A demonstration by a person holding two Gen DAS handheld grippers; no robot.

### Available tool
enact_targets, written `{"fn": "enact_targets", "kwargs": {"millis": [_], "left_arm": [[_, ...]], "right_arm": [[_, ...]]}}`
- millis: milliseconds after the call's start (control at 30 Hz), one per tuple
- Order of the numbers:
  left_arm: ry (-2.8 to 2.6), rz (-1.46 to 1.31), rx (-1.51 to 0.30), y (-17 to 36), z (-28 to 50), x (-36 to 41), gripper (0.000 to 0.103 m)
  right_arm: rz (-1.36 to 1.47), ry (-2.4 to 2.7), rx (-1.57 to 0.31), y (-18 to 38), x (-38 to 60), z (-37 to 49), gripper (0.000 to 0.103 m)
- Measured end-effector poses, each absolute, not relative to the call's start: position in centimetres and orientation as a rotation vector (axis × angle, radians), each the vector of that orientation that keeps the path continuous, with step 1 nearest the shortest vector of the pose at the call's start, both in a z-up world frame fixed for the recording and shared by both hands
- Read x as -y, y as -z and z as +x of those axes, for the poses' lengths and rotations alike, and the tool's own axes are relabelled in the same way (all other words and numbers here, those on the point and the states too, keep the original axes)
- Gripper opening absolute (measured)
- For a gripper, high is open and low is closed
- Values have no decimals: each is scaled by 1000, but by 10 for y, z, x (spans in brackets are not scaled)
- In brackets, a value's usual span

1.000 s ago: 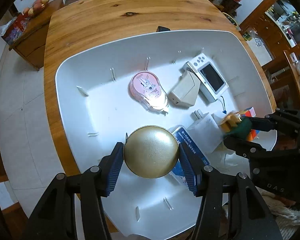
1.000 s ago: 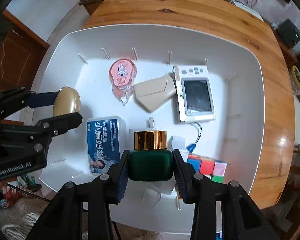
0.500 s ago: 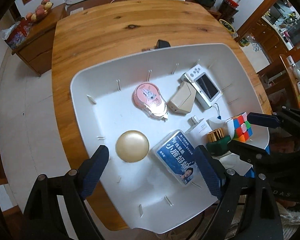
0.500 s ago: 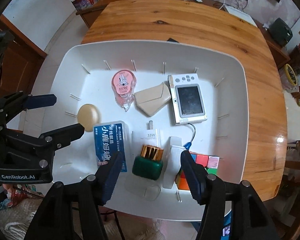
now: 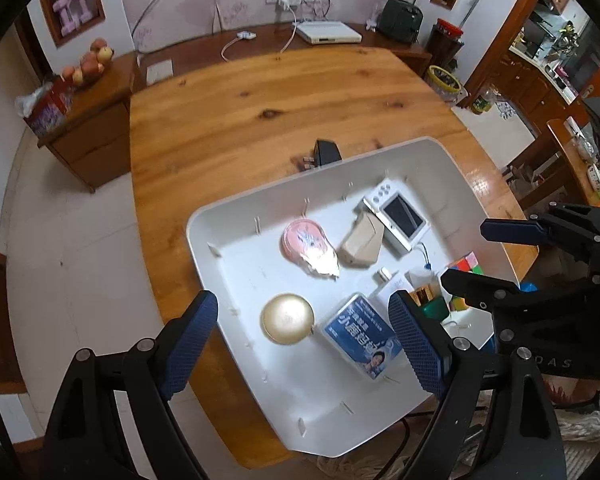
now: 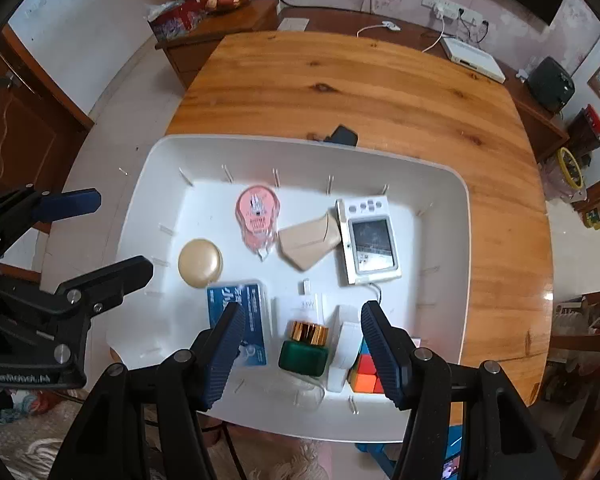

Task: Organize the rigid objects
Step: 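Move the right tool out of the tray to the black charger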

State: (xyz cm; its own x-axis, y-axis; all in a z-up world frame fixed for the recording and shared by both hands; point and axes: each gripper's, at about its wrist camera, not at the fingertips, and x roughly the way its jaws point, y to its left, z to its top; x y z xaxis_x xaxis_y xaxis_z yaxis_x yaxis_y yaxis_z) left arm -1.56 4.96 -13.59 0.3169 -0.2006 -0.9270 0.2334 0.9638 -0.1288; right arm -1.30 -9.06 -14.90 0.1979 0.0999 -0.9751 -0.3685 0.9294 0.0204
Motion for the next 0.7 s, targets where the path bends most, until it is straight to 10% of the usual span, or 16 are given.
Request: {"fn": "enact_targets", "kwargs": {"millis": [700], "left_arm": [[189,-106,-1025,54,50,-69,89]], "right_arm": [[-241,-309,-1282,92,89,98,63]]}}
